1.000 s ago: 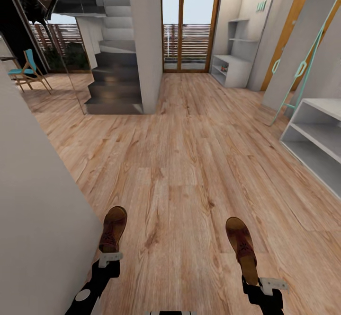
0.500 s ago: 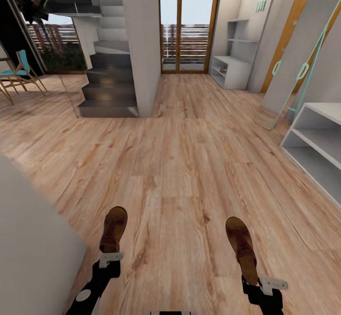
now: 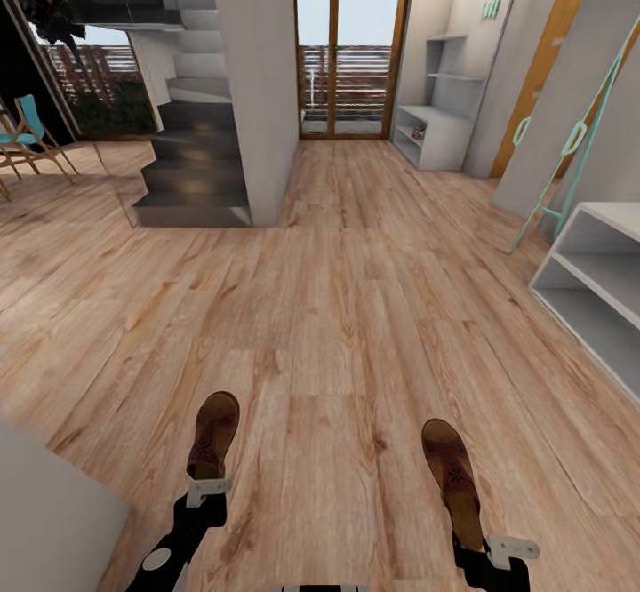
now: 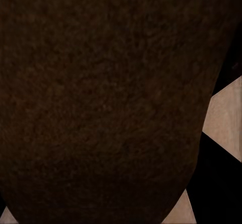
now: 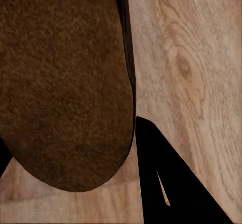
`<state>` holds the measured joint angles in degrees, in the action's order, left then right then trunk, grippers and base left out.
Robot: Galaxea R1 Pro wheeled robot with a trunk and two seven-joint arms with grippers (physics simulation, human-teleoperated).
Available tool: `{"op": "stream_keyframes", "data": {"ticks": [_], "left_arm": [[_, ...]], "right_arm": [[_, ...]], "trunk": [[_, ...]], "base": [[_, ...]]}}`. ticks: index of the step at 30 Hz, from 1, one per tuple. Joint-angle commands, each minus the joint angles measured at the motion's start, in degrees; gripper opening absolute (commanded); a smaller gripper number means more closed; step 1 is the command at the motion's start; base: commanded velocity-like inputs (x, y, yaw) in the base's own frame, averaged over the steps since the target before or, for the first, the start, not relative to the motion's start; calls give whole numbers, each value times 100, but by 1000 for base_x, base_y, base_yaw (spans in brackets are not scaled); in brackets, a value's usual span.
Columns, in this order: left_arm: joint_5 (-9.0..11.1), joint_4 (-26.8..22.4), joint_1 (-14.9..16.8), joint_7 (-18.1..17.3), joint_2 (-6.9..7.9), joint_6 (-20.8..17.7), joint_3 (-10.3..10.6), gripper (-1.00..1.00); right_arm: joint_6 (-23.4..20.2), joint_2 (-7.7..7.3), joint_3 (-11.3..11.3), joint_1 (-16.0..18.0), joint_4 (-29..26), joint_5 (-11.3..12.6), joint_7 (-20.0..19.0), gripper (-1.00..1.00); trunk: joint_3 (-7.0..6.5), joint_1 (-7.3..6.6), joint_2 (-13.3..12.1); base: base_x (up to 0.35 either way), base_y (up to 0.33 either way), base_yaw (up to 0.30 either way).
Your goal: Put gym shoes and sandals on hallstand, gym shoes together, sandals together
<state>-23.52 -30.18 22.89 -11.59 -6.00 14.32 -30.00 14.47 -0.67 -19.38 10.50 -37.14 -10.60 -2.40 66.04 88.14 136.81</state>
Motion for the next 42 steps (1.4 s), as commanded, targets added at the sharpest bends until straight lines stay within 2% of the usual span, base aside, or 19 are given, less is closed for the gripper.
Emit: {"op": "stream_keyframes", "data": {"ticks": [1, 4, 11, 21, 42], "left_arm": [[-37, 2, 5, -42, -7, 20, -51, -100], [-35, 34, 5, -38, 2, 47, -59, -100], [-48, 253, 5, -19, 28, 575, -68, -100], [-47, 280, 5, 16, 23, 636, -66, -100], [-38, 267, -88, 17, 28, 694, -68, -100]], "right_arm": [[42, 4, -31, 5, 7, -36, -17, -100], [167, -1, -31, 5, 26, -40, -22, -100], [221, -3, -30, 5, 69, -47, -24, -100], [215, 0, -18, 4, 90, -55, -61, -100], [214, -48, -30, 5, 84, -48, -55, -100]], "trunk": [[4, 2, 2], [4, 2, 2], [4, 2, 2], [4, 2, 2], [4, 2, 2]], "base": [[334, -92, 0], [335, -89, 0], [337, -48, 0], [336, -50, 0], [311, -185, 0]]}}
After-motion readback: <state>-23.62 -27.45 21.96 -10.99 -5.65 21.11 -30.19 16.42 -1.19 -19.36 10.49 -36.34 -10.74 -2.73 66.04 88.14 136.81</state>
